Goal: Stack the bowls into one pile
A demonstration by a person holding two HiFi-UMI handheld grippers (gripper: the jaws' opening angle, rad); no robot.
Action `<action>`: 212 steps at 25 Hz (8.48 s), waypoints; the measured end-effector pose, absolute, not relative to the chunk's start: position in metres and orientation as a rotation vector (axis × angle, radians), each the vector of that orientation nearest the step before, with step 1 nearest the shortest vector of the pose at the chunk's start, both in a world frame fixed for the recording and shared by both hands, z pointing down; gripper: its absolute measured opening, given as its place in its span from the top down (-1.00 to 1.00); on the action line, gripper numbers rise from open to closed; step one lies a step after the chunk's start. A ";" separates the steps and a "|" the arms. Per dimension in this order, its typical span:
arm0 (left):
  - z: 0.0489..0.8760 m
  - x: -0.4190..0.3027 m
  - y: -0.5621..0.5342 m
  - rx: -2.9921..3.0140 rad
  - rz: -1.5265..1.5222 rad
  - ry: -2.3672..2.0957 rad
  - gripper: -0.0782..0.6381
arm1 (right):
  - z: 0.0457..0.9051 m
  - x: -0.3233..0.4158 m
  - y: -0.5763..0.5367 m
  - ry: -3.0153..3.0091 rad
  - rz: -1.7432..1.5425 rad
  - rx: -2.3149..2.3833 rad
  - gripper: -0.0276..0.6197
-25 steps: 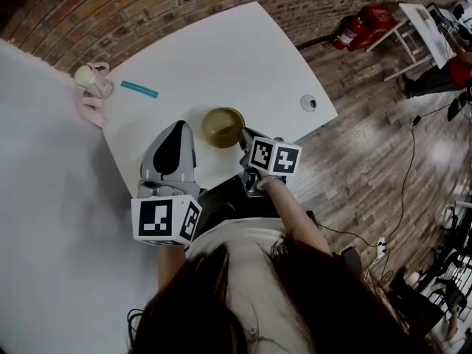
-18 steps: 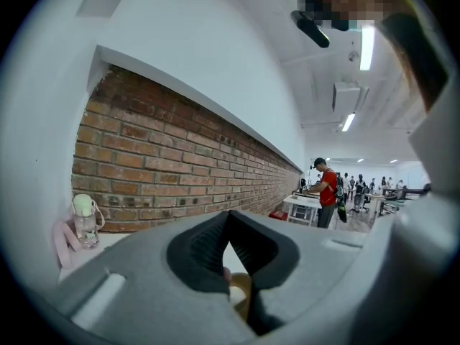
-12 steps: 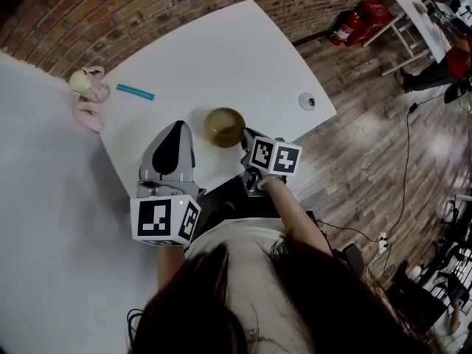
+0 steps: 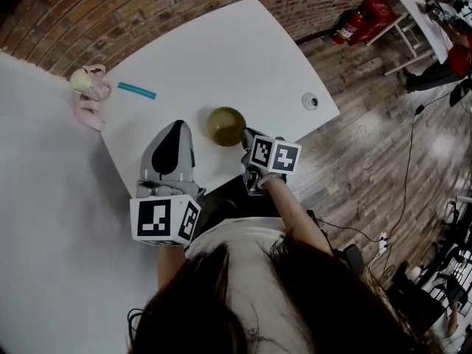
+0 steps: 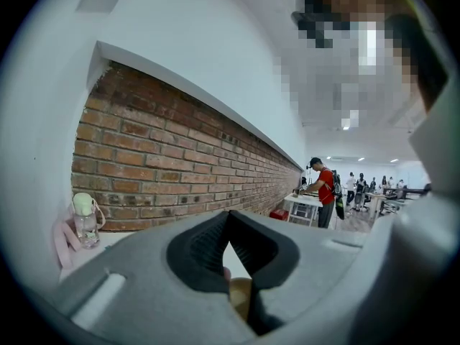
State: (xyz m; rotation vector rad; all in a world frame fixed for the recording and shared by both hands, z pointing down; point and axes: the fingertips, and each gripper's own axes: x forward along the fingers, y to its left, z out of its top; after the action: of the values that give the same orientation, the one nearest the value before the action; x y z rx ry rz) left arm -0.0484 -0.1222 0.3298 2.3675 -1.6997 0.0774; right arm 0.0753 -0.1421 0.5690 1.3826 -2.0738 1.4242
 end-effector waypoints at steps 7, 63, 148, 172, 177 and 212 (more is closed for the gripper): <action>0.331 -0.047 -0.122 2.361 0.080 -1.706 0.78 | 0.574 0.078 -0.142 -2.055 1.431 1.373 0.86; 0.307 -0.113 -0.102 2.124 0.049 -2.067 0.78 | 0.541 0.016 -0.160 -2.268 1.196 1.064 0.85; 0.347 -0.273 0.024 1.608 0.038 -2.320 0.78 | 0.608 -0.158 -0.044 -2.109 1.147 0.452 0.65; 0.343 -0.267 0.023 1.670 0.049 -2.290 0.78 | 0.609 -0.157 -0.044 -2.095 1.193 0.523 0.83; 0.338 -0.259 0.015 1.720 0.044 -2.268 0.78 | 0.604 -0.151 -0.048 -2.103 1.214 0.542 0.83; 0.311 -0.195 -0.049 2.067 0.012 -2.060 0.78 | 0.569 -0.083 -0.098 -2.174 1.270 0.835 0.83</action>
State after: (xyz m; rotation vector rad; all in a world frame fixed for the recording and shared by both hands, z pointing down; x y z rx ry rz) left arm -0.1947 -0.0493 0.3107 2.0670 -2.0597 0.0122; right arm -0.0829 -0.0978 0.5689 0.8354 -2.1736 1.2703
